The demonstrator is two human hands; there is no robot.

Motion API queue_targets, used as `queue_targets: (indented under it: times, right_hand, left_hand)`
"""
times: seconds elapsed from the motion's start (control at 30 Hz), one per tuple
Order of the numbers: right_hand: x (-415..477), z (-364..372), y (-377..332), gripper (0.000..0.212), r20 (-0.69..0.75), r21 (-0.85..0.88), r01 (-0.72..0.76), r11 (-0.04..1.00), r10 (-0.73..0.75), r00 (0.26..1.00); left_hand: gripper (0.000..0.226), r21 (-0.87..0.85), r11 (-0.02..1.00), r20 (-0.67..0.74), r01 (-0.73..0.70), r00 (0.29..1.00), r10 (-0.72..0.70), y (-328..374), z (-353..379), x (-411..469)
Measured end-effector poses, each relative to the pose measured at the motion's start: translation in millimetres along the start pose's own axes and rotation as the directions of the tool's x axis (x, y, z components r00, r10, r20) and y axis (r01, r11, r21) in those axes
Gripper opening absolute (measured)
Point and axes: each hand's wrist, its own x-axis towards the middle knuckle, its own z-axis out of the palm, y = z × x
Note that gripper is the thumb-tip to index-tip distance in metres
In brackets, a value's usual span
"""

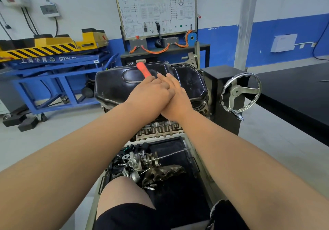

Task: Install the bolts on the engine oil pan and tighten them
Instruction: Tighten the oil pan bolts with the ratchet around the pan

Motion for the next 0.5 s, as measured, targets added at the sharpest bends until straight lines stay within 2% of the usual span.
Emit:
queue_targets:
  times: [0.1, 0.2, 0.3, 0.37, 0.5]
  right_hand:
    - [-1, 2, 0, 0.077, -0.048, 0.081, 0.021, 0.996, -0.017, 0.999]
    - [2, 5, -2, 0.072, -0.02, -0.008, 0.007, 1.0, -0.007, 1.0]
    - [3, 7, -1, 0.073, -0.028, -0.063, 0.014, 0.998, -0.016, 0.999]
    - [1, 7, 0, 0.073, -0.039, -0.06, 0.014, 0.998, -0.016, 0.999]
    - [2, 4, -2, 0.076, -0.017, -0.052, -0.011, 0.999, 0.01, 1.0]
  left_hand:
    - [0.037, -0.056, 0.992, 0.037, 0.11, 0.993, -0.108, -2, -3, 4]
    - [0.052, -0.117, 0.97, 0.074, 0.213, 0.976, -0.205, 3, -4, 5]
    - [0.053, -0.059, 0.967, 0.05, 0.246, 0.969, -0.243, 10, 2, 5]
    - [0.047, -0.056, 0.972, 0.032, 0.227, 0.974, -0.225, 8, 2, 3]
    - [0.042, -0.031, 0.997, 0.021, 0.068, 0.997, -0.068, 2, -3, -1]
